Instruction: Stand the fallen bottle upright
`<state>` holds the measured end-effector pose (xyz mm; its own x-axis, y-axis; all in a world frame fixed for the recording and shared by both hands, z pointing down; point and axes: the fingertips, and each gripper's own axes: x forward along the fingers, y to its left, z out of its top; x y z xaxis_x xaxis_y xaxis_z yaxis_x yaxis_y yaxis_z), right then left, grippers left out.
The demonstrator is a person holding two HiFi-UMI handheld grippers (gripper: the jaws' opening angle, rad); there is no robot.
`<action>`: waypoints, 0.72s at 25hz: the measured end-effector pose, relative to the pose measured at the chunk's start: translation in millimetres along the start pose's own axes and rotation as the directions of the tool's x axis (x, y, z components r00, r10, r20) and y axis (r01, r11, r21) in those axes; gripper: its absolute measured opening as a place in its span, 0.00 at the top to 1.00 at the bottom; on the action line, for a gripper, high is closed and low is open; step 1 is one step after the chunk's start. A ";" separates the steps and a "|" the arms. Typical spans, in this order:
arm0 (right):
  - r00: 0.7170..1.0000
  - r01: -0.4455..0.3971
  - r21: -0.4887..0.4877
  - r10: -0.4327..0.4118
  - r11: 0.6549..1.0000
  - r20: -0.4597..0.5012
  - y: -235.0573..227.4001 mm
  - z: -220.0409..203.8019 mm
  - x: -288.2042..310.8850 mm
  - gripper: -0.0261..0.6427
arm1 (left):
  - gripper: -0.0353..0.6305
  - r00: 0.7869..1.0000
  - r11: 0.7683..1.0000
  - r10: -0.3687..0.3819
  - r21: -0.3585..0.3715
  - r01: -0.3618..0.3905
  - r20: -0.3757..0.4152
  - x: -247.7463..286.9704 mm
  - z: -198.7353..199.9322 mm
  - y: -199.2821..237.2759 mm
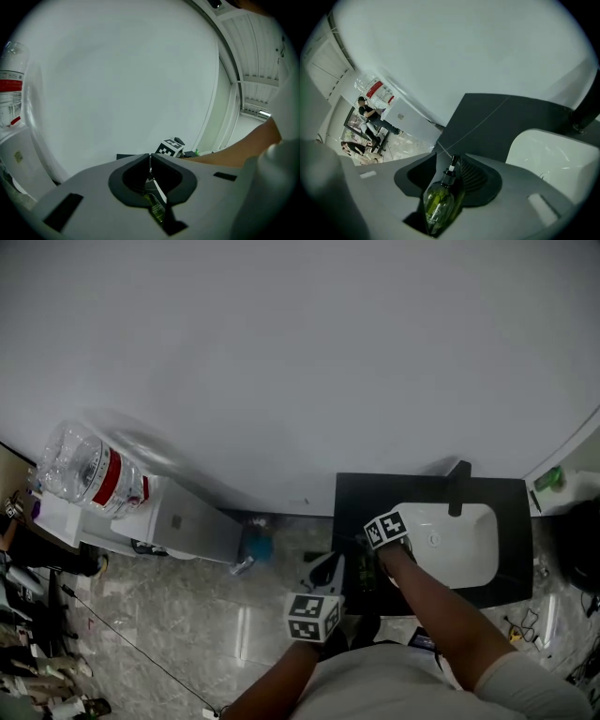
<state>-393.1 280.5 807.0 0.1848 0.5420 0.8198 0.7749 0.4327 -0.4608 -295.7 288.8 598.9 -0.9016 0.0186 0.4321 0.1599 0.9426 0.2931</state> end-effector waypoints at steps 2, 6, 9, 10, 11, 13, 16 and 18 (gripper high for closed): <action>0.999 0.005 0.016 -0.005 1.000 -0.039 -7.7 -0.1 18.3 0.75 | 0.93 1.000 1.000 -0.005 -0.008 0.005 -0.011 6.1 -0.3 10.5; 0.996 0.022 0.035 -0.019 0.999 -0.090 -18.4 0.3 42.9 0.76 | 0.93 0.998 0.999 -0.030 -0.030 0.029 -0.050 18.9 -7.1 26.7; 0.992 0.024 0.053 -0.018 0.998 -0.121 -22.5 -4.2 53.5 0.85 | 0.93 0.997 0.998 -0.044 -0.040 0.041 -0.066 24.5 -10.0 37.3; 0.992 0.022 0.053 -0.015 0.998 -0.126 -22.9 -4.2 56.0 0.86 | 0.93 0.997 0.998 -0.046 -0.043 0.043 -0.069 26.2 -9.5 41.0; 0.992 0.020 0.049 -0.014 0.999 -0.129 -22.9 -3.7 57.8 0.86 | 0.93 0.996 0.998 -0.048 -0.044 0.045 -0.070 27.8 -8.6 44.5; 0.992 0.024 0.034 -0.020 0.999 -0.126 -23.1 -1.7 58.6 0.87 | 0.93 0.996 0.998 -0.053 -0.045 0.050 -0.073 30.7 -7.3 50.2; 0.995 0.034 0.005 -0.034 0.999 -0.092 -24.0 3.5 52.1 0.87 | 0.93 0.995 0.997 -0.063 -0.042 0.060 -0.079 35.0 -5.8 55.6; 0.998 0.040 -0.028 -0.041 0.999 -0.042 -22.7 11.3 42.2 0.87 | 0.93 0.994 0.997 -0.071 -0.039 0.068 -0.079 37.3 -2.7 57.8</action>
<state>-409.8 301.6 848.2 0.1779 0.4934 0.8514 0.7980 0.4339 -0.4182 -319.1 343.2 634.2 -0.8760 -0.0746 0.4764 0.1137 0.9282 0.3544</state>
